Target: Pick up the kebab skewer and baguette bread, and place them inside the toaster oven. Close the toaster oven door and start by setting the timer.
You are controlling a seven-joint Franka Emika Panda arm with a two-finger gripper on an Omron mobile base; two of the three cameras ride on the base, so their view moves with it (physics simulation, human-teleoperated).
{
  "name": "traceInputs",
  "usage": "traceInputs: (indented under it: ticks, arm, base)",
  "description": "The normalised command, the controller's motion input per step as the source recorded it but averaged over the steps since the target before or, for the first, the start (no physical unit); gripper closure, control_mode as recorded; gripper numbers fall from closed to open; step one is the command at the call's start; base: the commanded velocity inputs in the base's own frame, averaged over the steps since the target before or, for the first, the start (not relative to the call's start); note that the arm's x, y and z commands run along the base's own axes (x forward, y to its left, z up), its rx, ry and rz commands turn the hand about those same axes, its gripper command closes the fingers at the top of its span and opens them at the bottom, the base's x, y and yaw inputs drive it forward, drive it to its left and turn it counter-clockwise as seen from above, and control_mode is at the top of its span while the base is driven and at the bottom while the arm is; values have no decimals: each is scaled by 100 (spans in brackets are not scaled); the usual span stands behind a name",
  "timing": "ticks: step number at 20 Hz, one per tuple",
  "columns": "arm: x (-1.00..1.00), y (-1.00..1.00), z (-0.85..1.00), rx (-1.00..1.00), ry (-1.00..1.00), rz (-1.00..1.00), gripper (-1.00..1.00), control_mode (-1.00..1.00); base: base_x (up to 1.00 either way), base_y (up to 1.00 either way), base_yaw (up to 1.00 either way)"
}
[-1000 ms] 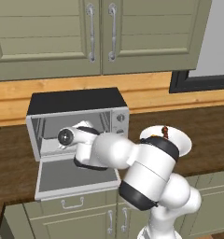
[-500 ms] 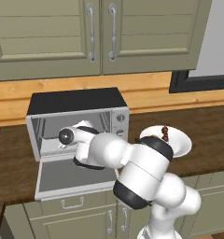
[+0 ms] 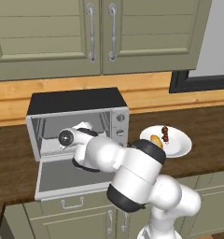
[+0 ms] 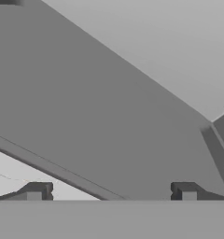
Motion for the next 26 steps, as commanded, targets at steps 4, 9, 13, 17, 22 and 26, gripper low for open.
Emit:
traceInputs:
  ticks: [4,9,13,17,22,26]
  arm:
    - [18,0,0,0,0,0,-100,-100]
    - [16,0,-1,0,0,0,-100,-100]
    - [13,0,-4,0,0,0,-100,-100]
    - [0,0,-14,0,0,0,100,-100]
    - [0,0,-1,0,0,-1,100,-100]
    - [-13,0,0,0,1,-8,100,-100]
  base:
    - [0,0,0]
    - [0,0,0]
    - [0,0,0]
    - [0,0,0]
    - [0,0,0]
    - [0,0,0]
